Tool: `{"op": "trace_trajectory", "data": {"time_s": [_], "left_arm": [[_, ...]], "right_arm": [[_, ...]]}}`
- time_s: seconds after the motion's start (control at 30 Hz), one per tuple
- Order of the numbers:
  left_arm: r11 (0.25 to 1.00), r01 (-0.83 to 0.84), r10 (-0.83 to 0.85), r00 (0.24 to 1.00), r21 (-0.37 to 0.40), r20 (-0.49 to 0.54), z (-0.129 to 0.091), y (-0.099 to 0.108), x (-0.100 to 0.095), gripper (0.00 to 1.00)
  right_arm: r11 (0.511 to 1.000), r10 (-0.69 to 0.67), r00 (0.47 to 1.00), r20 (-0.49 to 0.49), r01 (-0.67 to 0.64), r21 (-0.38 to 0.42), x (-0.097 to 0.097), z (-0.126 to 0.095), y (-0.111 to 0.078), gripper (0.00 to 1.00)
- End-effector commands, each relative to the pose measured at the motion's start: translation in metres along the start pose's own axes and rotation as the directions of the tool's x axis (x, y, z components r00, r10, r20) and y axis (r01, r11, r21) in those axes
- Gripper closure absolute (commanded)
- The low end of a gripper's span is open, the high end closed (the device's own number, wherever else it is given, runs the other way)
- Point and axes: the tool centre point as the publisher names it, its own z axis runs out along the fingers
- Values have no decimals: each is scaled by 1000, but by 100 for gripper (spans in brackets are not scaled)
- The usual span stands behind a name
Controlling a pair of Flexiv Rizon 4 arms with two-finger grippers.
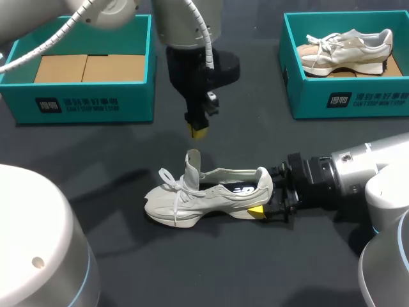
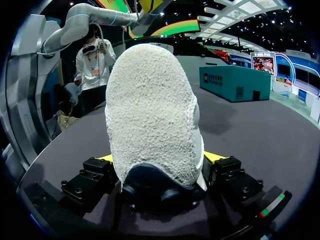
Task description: Take the shoe out of the shoebox, open the shoe tongue, remove and reinsert the insole, then place the shoe into the shoebox
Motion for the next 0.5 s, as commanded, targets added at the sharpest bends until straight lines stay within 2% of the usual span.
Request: {"op": "trace_trajectory", "data": {"time_s": [0.03, 0.07, 0.17, 0.33, 0.43, 0.5], "left_arm": [[999, -19, 18, 999, 28, 45, 4, -10, -4, 100], [996, -67, 66, 998, 51, 26, 6, -12, -4, 100], [997, -69, 66, 993, 34, 99, 18, -24, -1, 100], [990, -137, 131, 983, 35, 131, 37, -34, 6, 100], [983, -183, 183, 970, -11, 161, 52, -37, 5, 100], [983, -183, 183, 970, -11, 161, 52, -37, 5, 100]], "right_arm": [[1000, 1, 1000, 2, -1, 3, 1, 0, 0, 100], [1000, 1, 1000, 2, -1, 3, 1, 0, 0, 100], [1000, 1, 1000, 2, -1, 3, 1, 0, 0, 100], [1000, 1, 1000, 2, -1, 3, 1, 0, 0, 100], [1000, 1, 1000, 2, -1, 3, 1, 0, 0, 100], [1000, 1, 1000, 2, -1, 3, 1, 0, 0, 100]]}}
